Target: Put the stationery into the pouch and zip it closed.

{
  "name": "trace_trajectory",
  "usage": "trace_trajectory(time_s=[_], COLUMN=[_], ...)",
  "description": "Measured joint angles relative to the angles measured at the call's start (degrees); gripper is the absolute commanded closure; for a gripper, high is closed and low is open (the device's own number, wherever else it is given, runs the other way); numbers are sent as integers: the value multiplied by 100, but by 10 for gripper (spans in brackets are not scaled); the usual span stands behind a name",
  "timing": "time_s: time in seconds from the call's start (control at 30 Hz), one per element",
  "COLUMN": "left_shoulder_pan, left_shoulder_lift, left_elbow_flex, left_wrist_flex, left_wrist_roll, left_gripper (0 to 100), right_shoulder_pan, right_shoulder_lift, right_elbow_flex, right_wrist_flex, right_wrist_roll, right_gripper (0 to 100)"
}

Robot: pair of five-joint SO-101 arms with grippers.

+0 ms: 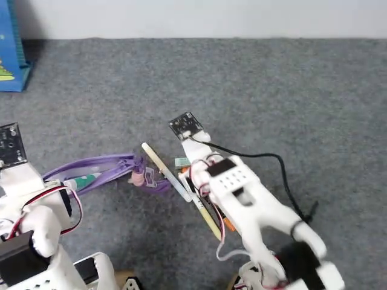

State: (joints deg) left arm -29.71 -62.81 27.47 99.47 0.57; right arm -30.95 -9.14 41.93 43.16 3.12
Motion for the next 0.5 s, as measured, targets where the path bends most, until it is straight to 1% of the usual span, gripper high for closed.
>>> trace_trajectory(time_s=[0.23,0.3,0.43,0.47,0.5], left_shoulder_pan=[0,0,0,0,0], left_shoulder_lift=[0,0,0,0,0], left_elbow_flex=[0,0,0,0,0], left_wrist_flex=[0,0,0,0,0], left_wrist_roll=[0,0,0,0,0], left_gripper=[987,987,987,987,987], right_shoulder_pan=[9,88,343,457,563], right_shoulder_lift=[1486,1776,1934,1952,1987], right_elbow_flex=[-949,-1116,-1319,-1363,-1415], right_wrist_flex=[0,0,97,149,193], right_wrist_roll=[0,79,387,484,571], right_gripper=[773,822,983,996,980])
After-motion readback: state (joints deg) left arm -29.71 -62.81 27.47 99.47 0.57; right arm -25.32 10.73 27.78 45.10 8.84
